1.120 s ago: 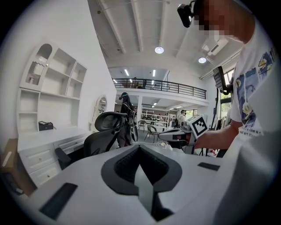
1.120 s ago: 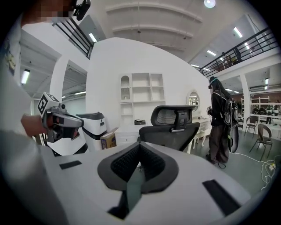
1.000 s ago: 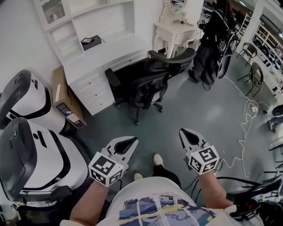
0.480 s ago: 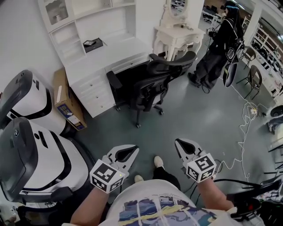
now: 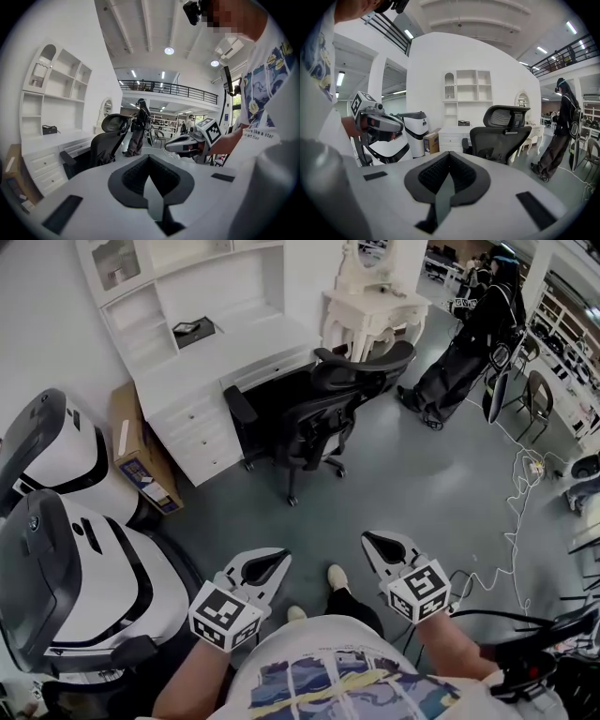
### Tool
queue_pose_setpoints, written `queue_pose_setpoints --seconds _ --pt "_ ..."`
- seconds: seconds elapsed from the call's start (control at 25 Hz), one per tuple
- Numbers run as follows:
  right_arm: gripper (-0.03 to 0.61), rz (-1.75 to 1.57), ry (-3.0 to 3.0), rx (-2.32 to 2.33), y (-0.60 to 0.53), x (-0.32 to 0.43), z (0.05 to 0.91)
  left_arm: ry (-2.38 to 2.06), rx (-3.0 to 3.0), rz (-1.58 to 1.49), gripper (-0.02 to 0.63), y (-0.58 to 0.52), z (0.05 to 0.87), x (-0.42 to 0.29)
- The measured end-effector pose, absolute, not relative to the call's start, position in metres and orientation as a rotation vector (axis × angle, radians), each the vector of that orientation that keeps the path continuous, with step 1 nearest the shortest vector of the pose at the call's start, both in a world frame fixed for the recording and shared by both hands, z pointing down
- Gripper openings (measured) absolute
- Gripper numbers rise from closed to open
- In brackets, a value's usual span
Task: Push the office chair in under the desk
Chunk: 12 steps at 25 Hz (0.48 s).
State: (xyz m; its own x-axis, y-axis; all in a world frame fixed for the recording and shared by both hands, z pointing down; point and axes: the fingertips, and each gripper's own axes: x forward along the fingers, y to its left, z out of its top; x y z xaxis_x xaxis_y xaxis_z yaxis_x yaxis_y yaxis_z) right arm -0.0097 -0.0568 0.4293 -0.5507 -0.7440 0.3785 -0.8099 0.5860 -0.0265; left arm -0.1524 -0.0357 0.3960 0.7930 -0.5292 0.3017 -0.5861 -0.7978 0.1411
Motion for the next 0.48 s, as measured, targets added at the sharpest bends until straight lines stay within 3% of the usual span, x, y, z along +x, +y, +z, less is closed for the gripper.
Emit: queue_pose_setpoints --seconds 0.48 --pt "0.025 0.243 -2.474 1.213 -0.051 -0.032 0.435 -0.869 2.752 0.373 0.014 -0.029 0.402 -0.165"
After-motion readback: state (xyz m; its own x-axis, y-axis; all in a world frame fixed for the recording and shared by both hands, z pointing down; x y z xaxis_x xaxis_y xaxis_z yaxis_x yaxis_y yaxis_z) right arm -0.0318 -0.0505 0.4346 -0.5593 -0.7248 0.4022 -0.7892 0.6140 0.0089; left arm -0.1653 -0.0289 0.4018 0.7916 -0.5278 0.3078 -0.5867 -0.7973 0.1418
